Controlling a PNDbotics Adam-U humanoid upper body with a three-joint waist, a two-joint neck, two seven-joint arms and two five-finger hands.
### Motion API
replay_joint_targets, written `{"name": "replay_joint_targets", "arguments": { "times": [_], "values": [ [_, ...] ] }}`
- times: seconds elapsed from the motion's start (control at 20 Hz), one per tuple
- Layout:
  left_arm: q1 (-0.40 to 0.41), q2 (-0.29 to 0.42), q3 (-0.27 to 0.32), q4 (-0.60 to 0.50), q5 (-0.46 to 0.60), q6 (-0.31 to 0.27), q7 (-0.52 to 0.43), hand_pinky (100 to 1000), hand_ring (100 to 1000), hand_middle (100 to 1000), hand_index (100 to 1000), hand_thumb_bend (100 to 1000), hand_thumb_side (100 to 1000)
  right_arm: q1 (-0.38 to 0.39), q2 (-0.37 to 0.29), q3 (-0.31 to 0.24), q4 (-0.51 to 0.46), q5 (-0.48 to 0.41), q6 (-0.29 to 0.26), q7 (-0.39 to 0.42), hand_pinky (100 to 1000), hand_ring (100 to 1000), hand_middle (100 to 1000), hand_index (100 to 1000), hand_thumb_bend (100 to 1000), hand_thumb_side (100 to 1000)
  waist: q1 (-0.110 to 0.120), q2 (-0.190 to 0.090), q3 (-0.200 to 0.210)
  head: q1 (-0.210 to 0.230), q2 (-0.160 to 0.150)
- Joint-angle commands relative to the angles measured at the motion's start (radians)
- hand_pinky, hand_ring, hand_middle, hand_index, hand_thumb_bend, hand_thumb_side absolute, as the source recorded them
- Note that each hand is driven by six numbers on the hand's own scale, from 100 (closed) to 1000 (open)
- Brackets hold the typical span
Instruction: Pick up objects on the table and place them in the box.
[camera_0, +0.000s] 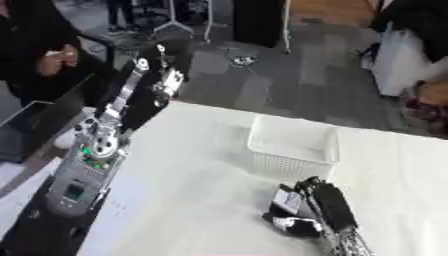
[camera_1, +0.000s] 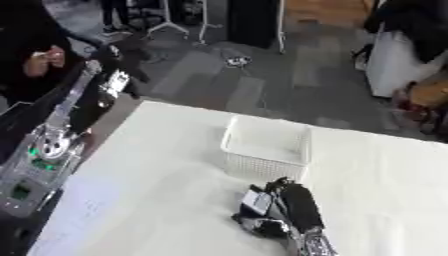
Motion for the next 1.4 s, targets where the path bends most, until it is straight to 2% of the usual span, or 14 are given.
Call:
{"name": "replay_joint_targets", "arguments": {
  "times": [0.05,0.55,0.85,1.1,1.15,1.2,1.4],
  "values": [
    [-0.018,0.007,0.009,-0.017,0.001,0.000,-0.002,365,572,680,858,158,877,-0.009,0.001,-0.003,-0.025,-0.015,-0.012,-0.012,100,100,164,381,788,638,0.005,-0.008,0.000,0.008,-0.006],
    [-0.016,0.007,0.008,-0.016,0.001,-0.001,-0.005,365,572,681,858,158,877,-0.068,-0.037,0.012,-0.050,-0.060,-0.044,0.047,100,100,171,376,792,630,0.003,-0.013,0.003,0.011,-0.002],
    [-0.015,0.009,0.008,-0.015,0.001,-0.001,-0.005,366,572,681,858,159,878,-0.129,-0.088,0.020,-0.044,-0.138,-0.059,0.103,100,100,176,375,783,625,0.002,-0.016,0.003,0.025,0.002],
    [-0.013,0.010,0.008,-0.015,0.001,0.000,-0.004,365,572,681,858,159,878,-0.172,-0.133,0.006,-0.042,-0.222,-0.059,0.165,100,100,179,373,778,624,0.001,-0.017,0.001,0.034,0.001],
    [-0.013,0.010,0.008,-0.014,0.000,0.000,-0.005,365,572,681,858,158,878,-0.179,-0.140,0.004,-0.043,-0.235,-0.058,0.173,100,100,180,371,738,639,0.001,-0.017,0.001,0.035,0.001],
    [-0.012,0.010,0.008,-0.014,0.000,-0.001,-0.005,365,572,681,858,158,878,-0.187,-0.148,0.001,-0.046,-0.247,-0.056,0.179,100,100,179,370,770,626,0.001,-0.017,0.001,0.037,0.002],
    [-0.010,0.011,0.007,-0.013,0.000,-0.001,-0.006,365,572,681,858,158,878,-0.211,-0.162,-0.009,-0.065,-0.295,-0.040,0.195,100,100,178,368,773,622,0.001,-0.017,0.001,0.038,0.005]
  ]
}}
